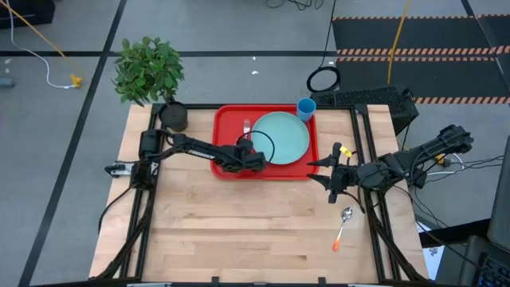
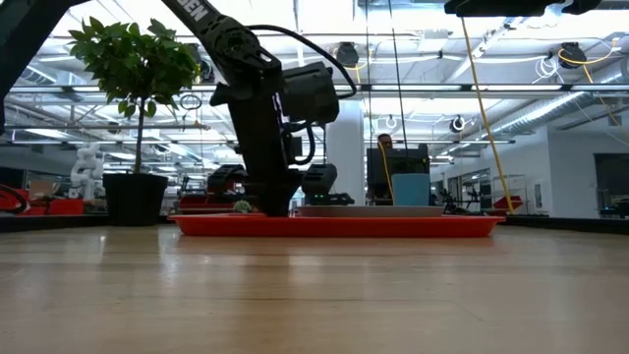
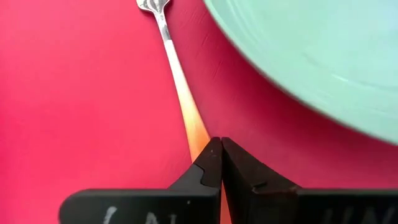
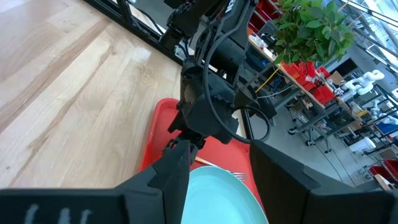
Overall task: Pick and place plate/cup/fork/spoon on tray
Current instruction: Put the orange fork on the orange serving tray to the left of the blue plate, then put the orange spoon on the orange serving tray to the left of the orange fork
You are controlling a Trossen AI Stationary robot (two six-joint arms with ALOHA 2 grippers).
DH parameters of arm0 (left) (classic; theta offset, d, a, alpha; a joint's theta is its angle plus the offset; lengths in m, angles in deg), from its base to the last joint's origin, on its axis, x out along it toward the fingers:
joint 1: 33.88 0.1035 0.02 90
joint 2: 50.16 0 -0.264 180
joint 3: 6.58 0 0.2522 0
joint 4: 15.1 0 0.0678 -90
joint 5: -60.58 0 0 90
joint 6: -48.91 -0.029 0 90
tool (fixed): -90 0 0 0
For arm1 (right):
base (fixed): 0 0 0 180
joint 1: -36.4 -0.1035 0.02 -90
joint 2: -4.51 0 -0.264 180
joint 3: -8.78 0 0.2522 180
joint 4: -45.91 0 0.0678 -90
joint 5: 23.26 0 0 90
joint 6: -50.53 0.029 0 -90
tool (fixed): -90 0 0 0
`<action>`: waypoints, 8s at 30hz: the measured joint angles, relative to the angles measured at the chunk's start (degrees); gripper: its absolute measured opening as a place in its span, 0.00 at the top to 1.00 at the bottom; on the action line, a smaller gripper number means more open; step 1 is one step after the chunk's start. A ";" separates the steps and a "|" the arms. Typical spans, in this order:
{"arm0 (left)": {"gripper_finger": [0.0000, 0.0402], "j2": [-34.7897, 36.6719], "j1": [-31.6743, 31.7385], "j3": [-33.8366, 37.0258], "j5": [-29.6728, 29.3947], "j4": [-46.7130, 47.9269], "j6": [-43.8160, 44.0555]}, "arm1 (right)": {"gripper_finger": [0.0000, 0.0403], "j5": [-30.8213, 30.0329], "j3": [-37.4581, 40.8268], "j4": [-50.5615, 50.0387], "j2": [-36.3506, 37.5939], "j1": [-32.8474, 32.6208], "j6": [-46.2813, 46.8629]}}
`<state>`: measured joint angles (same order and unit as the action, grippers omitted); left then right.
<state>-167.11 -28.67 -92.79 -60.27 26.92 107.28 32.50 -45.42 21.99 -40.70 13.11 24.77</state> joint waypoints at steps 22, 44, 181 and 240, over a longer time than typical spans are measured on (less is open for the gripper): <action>0.96 24.42 -5.95 -0.12 -9.90 -1.80 -33.74 | 0.60 -0.12 7.43 5.76 -0.01 0.04 25.61; 0.92 27.92 -4.81 -0.12 -0.45 -3.56 -48.34 | 0.60 26.15 7.45 -22.46 -9.25 -15.02 111.30; 0.92 27.89 -6.79 1.25 1.44 -6.29 -46.04 | 0.74 19.43 3.34 -29.19 -30.77 -12.66 109.82; 0.92 27.89 -6.75 1.25 1.42 -9.00 -47.09 | 1.00 -7.15 3.43 -16.55 -22.77 -7.42 92.87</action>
<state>-139.22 -35.42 -91.54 -58.85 17.93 60.19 25.35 -41.99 5.45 -63.47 5.69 117.64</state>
